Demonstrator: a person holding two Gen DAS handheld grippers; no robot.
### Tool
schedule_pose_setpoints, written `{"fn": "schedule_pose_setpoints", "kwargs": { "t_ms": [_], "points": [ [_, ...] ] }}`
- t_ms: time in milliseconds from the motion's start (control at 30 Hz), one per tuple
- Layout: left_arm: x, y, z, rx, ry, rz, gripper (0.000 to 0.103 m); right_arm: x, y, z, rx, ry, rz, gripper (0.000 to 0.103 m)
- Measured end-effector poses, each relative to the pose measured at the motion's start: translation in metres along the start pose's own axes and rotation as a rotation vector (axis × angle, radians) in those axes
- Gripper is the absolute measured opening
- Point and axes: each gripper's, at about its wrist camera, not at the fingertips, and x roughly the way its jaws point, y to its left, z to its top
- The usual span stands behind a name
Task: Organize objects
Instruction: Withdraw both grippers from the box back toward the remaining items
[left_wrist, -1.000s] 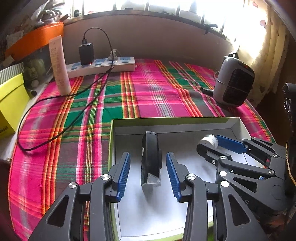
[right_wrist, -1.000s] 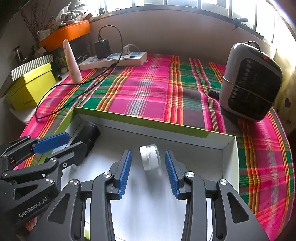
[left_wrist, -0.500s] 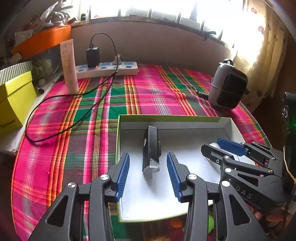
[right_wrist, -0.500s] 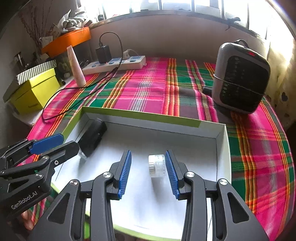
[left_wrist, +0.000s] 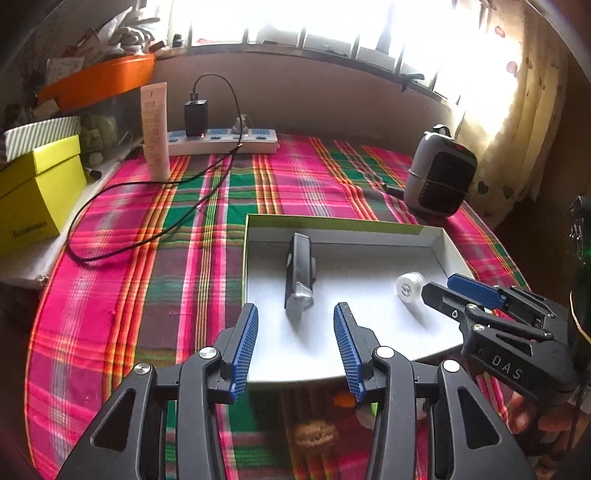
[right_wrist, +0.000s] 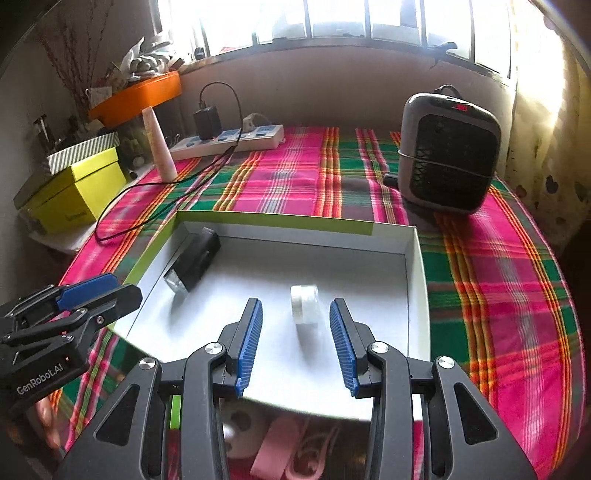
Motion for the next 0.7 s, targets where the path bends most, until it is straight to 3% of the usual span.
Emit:
{"fn": "schedule_pose_setpoints", "kwargs": {
  "t_ms": [700],
  "points": [
    [-0.026,0.020,-0.037,-0.053,0.008,-0.033,0.042,-0.039,-0.010,-0.040,0.031,-0.039,-0.041,0.039]
  ]
}}
